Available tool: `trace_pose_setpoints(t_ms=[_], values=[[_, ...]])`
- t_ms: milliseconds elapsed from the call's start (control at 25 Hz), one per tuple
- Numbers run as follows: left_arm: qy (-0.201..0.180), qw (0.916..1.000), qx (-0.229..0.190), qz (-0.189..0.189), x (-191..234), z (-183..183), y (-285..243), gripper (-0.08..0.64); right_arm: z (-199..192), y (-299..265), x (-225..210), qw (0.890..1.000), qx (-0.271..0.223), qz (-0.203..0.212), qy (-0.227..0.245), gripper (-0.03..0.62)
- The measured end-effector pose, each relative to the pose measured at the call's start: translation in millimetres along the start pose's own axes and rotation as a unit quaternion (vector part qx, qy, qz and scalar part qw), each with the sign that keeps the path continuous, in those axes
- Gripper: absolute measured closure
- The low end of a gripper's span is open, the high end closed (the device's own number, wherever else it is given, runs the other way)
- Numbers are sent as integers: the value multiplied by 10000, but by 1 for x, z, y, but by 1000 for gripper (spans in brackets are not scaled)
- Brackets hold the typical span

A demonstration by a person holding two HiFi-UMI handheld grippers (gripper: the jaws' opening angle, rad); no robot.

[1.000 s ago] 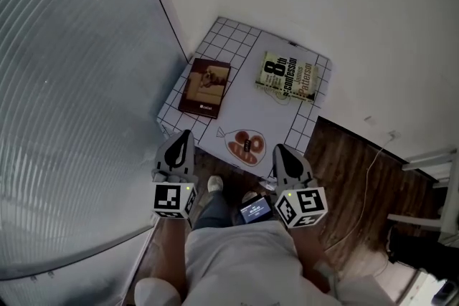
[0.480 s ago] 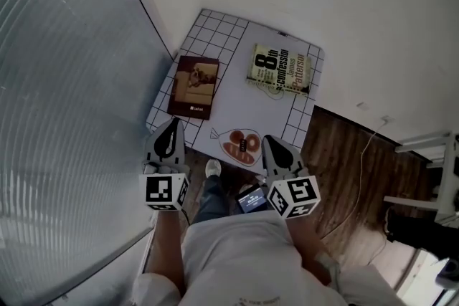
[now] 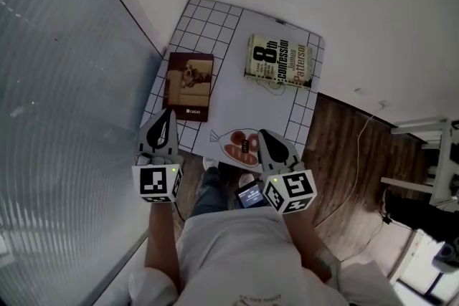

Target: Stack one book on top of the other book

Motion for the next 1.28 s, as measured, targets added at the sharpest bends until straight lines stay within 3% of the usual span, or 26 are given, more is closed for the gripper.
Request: trace_pose_setpoints(t_ms=[400, 600, 720, 840, 1040, 1280], values=[[-474, 9968, 441, -461, 22, -22, -53, 552, -21, -41, -3, 9987, 365, -239, -260, 584], [-1028, 9878, 796, -853, 26, -33, -84, 552, -44, -55, 6, 9960, 674, -489, -334, 584], [-1372, 9780, 968, -1241, 26, -39, -104, 552, -56, -62, 12, 9935, 806, -619, -511, 584], [-1749, 9628, 1294, -1604, 30, -49, -122, 552, -67, -73, 21, 9914, 883, -690, -673, 584], [-2259, 9409, 1660, -1902, 37, -55, -150, 552, -75, -88, 31, 9868, 915, -655, -1165, 584], [-2130, 9237, 1992, -2485, 34, -55, -174, 551, -85, -101, 44, 9739, 807, -863, -1937, 584]])
Point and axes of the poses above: the fingertips, and each gripper's own axes: y backward along the fingers, x to its left, z out of its top, the point moved 5 cm from there along y, backward along the fingers, and after that the axes turned 1 degree about z, right-handed, at the moved point
